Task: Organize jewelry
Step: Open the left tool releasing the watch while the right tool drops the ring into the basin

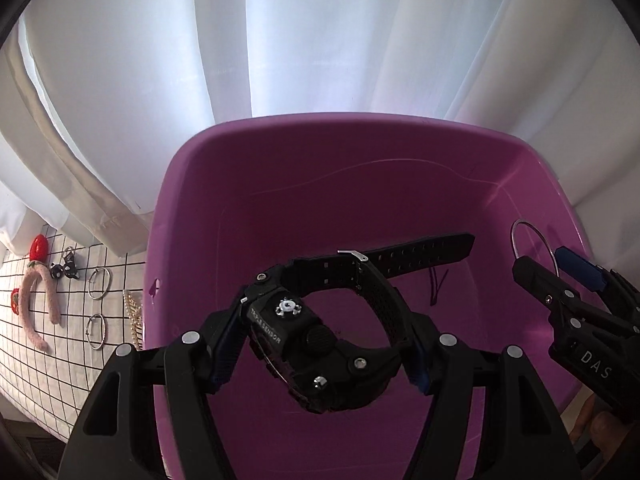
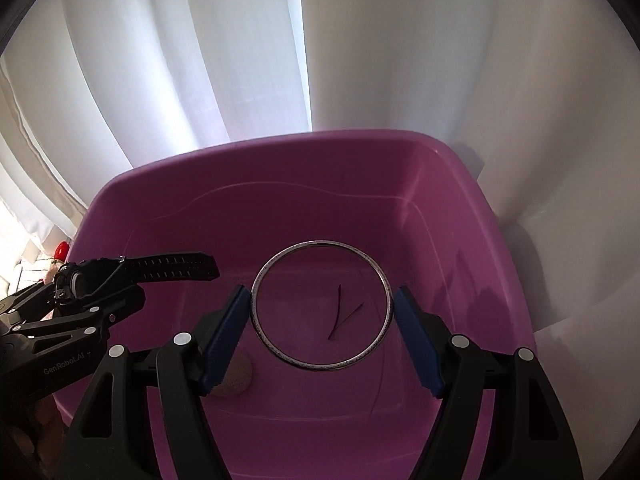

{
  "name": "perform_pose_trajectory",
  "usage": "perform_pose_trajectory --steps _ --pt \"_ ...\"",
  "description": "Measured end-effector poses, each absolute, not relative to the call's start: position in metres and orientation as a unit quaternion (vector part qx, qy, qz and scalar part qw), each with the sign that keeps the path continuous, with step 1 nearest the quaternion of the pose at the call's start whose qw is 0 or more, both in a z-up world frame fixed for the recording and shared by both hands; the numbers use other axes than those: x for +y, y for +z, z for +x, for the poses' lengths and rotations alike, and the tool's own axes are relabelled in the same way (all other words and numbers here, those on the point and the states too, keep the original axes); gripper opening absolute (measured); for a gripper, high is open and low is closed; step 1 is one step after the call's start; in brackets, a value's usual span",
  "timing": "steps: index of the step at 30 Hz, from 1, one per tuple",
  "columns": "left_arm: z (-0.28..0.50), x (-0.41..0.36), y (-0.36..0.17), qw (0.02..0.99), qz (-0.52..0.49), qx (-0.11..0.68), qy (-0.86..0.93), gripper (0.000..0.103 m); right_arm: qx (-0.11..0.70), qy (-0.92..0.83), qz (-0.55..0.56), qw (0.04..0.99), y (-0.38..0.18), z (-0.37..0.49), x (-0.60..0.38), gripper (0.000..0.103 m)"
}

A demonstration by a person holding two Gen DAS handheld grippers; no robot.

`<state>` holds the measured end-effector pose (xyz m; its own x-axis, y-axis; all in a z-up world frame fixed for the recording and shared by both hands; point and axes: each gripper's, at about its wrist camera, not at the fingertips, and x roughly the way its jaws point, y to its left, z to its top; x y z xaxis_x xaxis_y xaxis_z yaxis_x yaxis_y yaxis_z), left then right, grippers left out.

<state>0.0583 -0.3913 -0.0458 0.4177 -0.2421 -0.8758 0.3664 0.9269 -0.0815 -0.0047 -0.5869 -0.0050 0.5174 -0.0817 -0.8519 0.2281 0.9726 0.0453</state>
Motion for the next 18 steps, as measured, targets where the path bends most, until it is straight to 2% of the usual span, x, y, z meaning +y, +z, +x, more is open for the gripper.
perform_pose_trajectory --steps 6,16,18 --pt "0.061 -0.402 -0.054 0.834 0.086 0.523 -0.157 0.065 0.519 -0.071 0.085 0.847 -0.029 0.001 -0.592 0.071" --pt "0.06 -0.409 -0.058 0.832 0.101 0.527 -0.141 0.067 0.537 -0.068 0.086 0.836 -0.035 0.002 -0.593 0.071" --pt "0.063 -0.406 -0.053 0.836 0.098 0.522 -0.136 0.083 0.535 -0.066 0.089 0.837 -0.036 0.001 -0.592 0.072"
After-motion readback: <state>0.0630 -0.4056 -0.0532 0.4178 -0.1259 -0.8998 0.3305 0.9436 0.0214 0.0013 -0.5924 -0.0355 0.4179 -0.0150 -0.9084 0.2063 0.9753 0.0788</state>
